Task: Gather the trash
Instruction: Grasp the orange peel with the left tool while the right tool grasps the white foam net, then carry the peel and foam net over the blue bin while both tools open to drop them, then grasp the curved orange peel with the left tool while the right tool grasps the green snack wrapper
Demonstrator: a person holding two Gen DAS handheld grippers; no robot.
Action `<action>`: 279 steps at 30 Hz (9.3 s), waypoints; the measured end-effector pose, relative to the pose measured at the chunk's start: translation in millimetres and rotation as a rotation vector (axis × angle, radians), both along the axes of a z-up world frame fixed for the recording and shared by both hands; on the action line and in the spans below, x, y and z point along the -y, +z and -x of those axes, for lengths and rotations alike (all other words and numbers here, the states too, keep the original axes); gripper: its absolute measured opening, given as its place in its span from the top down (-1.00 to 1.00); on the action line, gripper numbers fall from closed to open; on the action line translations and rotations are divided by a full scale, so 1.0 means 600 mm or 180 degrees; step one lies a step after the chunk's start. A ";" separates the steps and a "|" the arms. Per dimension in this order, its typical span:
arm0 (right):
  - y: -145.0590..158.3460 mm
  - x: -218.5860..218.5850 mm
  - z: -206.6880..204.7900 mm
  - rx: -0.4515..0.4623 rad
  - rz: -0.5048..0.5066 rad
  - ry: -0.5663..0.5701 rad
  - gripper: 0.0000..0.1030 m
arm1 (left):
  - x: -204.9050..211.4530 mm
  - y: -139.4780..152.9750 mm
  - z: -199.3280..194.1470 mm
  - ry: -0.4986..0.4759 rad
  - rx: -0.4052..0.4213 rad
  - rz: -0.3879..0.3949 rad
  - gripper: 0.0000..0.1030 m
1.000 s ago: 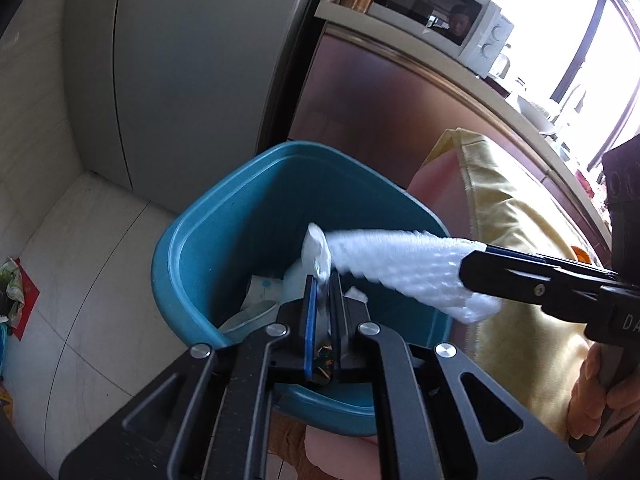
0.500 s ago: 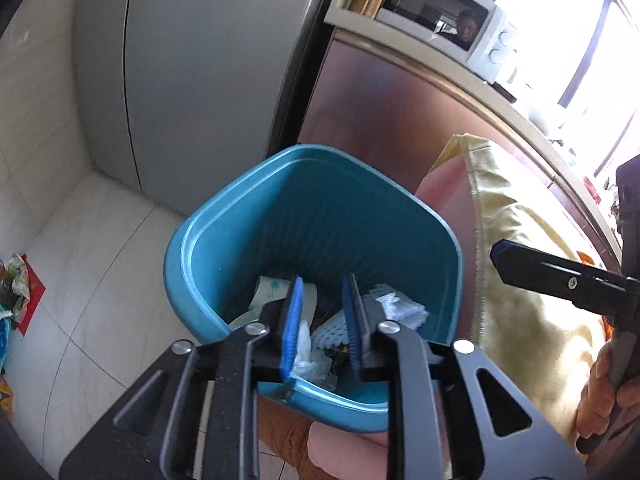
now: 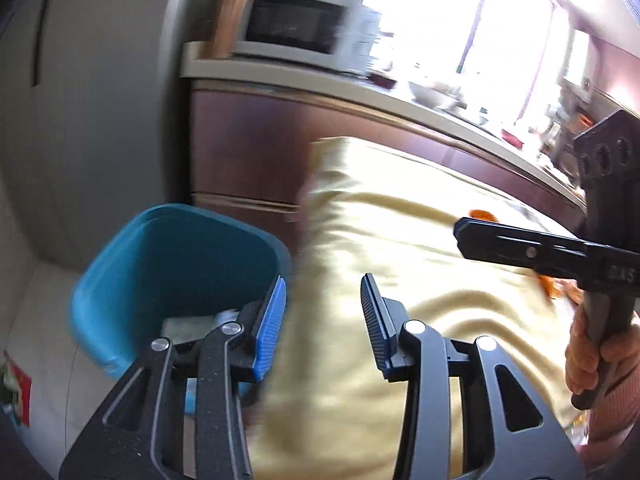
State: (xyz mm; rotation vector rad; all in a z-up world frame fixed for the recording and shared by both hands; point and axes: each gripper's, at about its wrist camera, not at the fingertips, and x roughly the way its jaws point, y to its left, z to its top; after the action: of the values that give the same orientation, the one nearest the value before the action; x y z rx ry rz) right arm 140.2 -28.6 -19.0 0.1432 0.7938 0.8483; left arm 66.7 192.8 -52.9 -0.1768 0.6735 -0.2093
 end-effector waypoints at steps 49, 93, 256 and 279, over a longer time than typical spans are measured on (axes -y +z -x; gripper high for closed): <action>-0.056 0.439 0.008 -0.0204 -0.0128 -0.1762 0.18 | 0.528 -0.044 -0.101 -0.1779 -0.0734 -0.0133 0.69; -0.034 0.382 0.019 -0.0282 -0.0691 -0.1390 0.83 | 0.343 0.014 -0.015 -0.1404 -0.0282 -0.0243 0.73; -0.101 0.574 -0.097 -0.0648 0.0400 -0.2164 -0.01 | 0.475 -0.026 -0.250 -0.1105 -0.0548 -0.0621 0.37; -0.086 0.571 -0.074 -0.0387 0.0391 -0.2196 0.37 | 0.457 -0.003 -0.216 -0.1144 -0.0354 -0.0564 0.74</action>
State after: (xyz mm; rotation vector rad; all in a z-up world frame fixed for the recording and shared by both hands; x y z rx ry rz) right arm 184.6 -371.5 -70.5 0.3386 0.8324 0.1390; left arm 196.1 -81.1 -54.5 0.1056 0.8286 -0.4850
